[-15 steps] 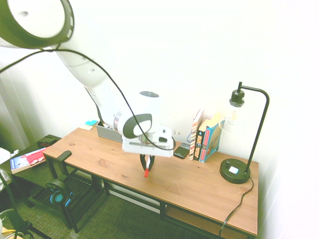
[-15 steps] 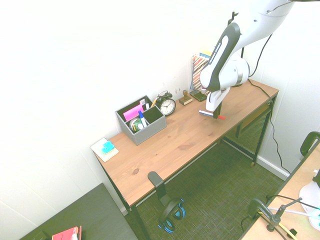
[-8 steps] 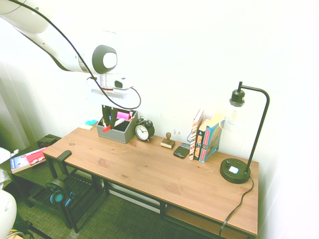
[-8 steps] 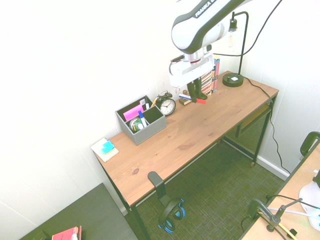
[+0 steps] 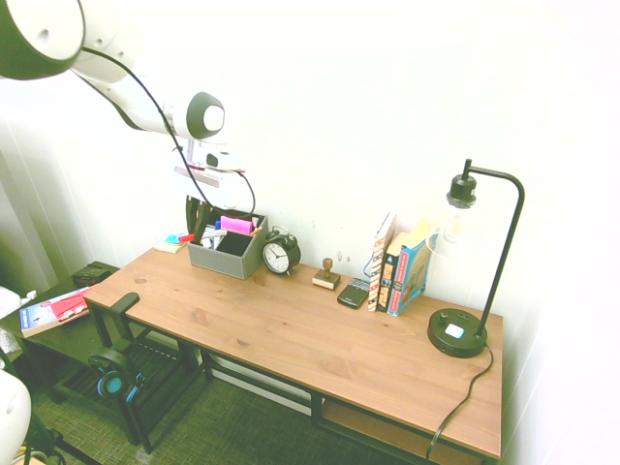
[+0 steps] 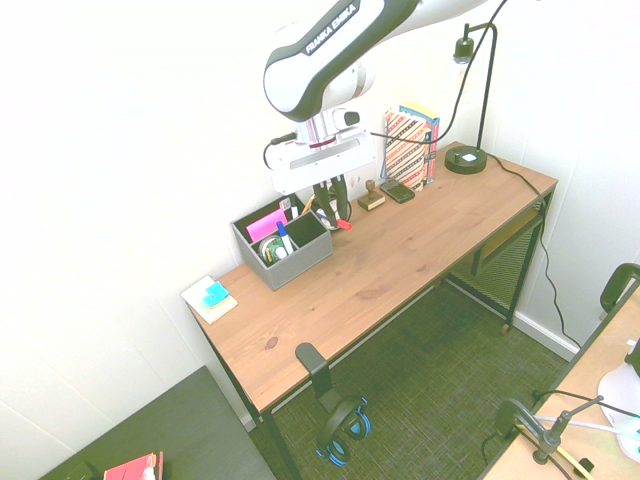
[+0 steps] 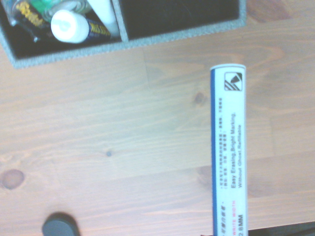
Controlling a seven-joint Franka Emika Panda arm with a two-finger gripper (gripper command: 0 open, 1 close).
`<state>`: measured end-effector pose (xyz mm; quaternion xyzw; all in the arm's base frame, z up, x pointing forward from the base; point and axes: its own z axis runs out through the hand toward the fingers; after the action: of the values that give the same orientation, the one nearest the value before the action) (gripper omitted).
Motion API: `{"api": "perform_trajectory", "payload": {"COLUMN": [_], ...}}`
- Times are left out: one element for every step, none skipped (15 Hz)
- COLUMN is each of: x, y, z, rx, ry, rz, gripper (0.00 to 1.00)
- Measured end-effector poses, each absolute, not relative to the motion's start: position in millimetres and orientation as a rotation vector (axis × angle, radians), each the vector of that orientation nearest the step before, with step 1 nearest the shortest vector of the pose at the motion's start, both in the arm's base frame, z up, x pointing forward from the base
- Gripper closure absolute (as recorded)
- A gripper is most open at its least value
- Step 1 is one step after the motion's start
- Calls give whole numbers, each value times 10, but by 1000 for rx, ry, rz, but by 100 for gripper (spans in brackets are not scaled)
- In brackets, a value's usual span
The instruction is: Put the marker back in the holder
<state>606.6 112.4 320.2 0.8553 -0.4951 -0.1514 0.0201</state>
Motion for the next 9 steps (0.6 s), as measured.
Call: {"api": "perform_trajectory", "payload": {"x": [6175, 6280, 6375, 6456, 6520, 6579, 6638, 6690, 6740], "y": [1105, 1079, 1056, 1037, 1027, 1031, 1029, 1016, 1001], "z": [3138, 3078, 3026, 2991, 2970, 2953, 2934, 2900, 2850], "rx": [2641, 2633, 2631, 2638, 2648, 2659, 2665, 2665, 2661], "ry": [-1564, -1592, -1616, -1629, -1639, -1648, -1654, -1659, -1661], "rz": [-521, -559, -591, -614, -642, -672, -688, -697, -706], "gripper": [100, 100, 100, 100, 100, 100, 100, 100, 100]}}
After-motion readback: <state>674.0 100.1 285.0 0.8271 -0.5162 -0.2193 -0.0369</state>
